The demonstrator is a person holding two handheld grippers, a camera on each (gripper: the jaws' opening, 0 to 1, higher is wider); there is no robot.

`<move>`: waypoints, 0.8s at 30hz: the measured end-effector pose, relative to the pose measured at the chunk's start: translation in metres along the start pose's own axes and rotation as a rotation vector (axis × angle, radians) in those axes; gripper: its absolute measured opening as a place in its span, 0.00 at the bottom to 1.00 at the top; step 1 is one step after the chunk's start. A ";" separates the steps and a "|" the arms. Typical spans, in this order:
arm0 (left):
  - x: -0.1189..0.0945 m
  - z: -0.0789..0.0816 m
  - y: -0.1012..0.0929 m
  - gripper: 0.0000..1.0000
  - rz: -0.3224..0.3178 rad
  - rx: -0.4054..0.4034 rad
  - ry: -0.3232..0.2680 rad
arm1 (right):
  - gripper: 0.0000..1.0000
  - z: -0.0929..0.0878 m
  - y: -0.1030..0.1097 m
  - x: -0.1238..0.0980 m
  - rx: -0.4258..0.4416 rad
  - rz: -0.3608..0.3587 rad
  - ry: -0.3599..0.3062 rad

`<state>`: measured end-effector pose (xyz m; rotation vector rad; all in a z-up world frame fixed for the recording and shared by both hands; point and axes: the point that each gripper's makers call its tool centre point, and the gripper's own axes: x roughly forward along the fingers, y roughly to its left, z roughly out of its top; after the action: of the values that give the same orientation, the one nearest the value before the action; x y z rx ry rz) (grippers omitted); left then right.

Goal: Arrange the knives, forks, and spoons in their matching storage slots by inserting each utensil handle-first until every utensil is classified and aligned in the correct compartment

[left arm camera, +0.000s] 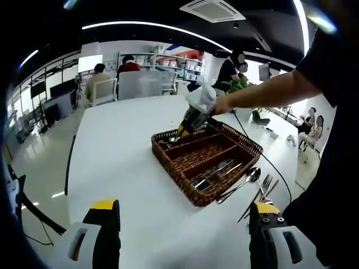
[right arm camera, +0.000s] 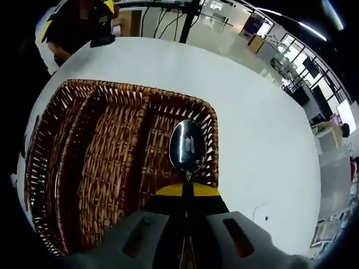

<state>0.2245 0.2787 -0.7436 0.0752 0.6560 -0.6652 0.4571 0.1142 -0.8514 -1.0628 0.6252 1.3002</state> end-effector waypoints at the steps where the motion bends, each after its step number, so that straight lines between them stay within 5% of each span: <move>1: 0.000 0.000 0.000 1.00 0.000 0.001 0.000 | 0.00 -0.001 0.000 0.000 0.012 0.002 0.002; 16: 0.002 -0.001 -0.001 1.00 0.000 -0.006 0.001 | 0.01 -0.007 0.004 0.011 0.027 -0.021 -0.014; 24: 0.000 0.000 -0.001 1.00 0.001 0.001 -0.004 | 0.05 0.003 -0.003 -0.005 0.065 -0.051 -0.077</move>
<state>0.2239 0.2781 -0.7430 0.0750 0.6519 -0.6649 0.4584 0.1149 -0.8450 -0.9657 0.5752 1.2623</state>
